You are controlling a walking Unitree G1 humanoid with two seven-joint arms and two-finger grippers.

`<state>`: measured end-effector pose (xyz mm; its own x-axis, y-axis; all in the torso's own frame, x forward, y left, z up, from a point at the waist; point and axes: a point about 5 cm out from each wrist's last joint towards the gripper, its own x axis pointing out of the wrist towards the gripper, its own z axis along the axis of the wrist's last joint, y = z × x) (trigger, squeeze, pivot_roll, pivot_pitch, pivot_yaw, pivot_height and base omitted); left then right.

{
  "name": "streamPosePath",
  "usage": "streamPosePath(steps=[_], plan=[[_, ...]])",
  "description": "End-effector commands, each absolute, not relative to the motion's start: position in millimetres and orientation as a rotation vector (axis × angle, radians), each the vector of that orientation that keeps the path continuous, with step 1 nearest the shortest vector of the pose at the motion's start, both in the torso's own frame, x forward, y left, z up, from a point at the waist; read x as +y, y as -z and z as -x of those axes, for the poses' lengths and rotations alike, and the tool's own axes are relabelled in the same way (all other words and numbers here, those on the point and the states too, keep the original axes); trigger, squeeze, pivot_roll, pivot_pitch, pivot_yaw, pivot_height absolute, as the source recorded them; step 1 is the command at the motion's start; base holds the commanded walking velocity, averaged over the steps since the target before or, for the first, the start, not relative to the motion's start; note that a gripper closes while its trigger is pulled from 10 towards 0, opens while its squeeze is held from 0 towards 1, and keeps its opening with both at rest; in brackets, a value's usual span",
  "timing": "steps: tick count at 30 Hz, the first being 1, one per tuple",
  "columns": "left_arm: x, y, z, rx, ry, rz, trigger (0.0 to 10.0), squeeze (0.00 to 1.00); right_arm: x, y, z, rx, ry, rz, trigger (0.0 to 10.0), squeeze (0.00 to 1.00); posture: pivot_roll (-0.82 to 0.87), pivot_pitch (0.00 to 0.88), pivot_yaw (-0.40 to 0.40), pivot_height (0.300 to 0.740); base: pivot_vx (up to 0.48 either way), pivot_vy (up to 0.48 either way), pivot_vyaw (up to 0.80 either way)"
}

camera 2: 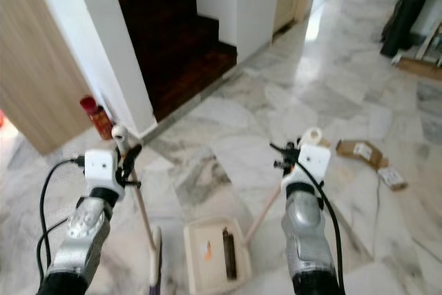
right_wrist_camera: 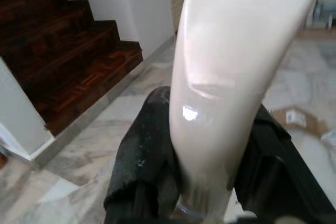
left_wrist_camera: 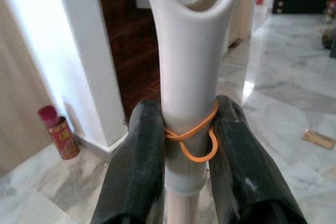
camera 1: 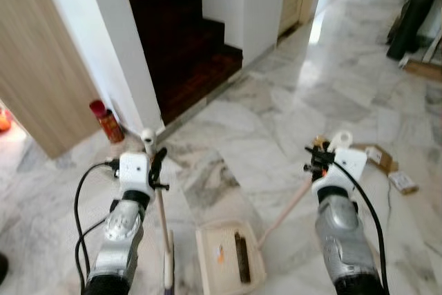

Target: Sweep floor

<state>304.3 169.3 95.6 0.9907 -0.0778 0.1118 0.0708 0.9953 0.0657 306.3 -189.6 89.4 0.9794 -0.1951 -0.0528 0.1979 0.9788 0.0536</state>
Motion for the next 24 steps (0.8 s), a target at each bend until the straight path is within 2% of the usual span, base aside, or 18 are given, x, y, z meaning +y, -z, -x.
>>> streamPosePath(steps=[1, 24], plan=[[176.1, -105.2, -306.4, -0.151, 0.061, -0.076, 10.0, 0.0, -178.7, -101.8, -312.6, -0.002, 0.163, -0.075, 10.0, 0.0, 0.05, 0.0, 0.027, 0.74, 0.0, 0.398, 0.0], [177.9, -105.5, -305.9, -0.147, 0.053, -0.076, 10.0, 0.0, -175.5, -100.1, -312.3, 0.009, 0.148, -0.074, 10.0, 0.0, 0.06, 0.0, 0.029, 0.74, 0.0, 0.394, 0.0]])
